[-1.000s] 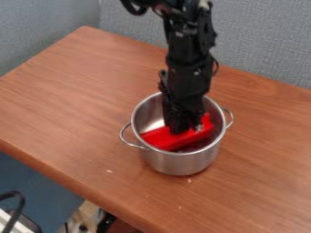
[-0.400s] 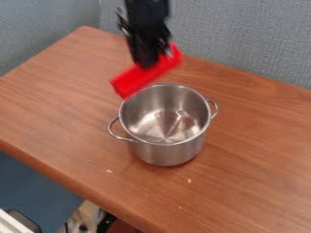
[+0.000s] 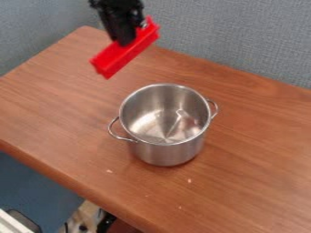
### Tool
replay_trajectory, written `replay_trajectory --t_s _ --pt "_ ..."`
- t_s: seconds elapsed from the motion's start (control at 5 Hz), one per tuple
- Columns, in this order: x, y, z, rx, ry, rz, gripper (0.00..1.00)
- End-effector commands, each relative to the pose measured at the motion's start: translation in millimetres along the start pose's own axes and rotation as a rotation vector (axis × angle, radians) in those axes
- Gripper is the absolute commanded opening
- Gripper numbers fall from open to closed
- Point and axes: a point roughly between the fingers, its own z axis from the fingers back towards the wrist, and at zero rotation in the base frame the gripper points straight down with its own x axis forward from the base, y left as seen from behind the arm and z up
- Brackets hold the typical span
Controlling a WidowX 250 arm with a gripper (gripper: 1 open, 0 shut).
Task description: Move the red object from the metal pot to the table
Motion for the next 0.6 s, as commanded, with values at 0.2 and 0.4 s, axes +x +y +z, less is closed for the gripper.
replay_trajectory --t_s 0.2,0.4 --pt "27.5 -43 25.6 -0.09 -0.101 -0.106 0.0" --pt "38.4 -54 15.1 -0.128 -0.082 -0.128 0.0"
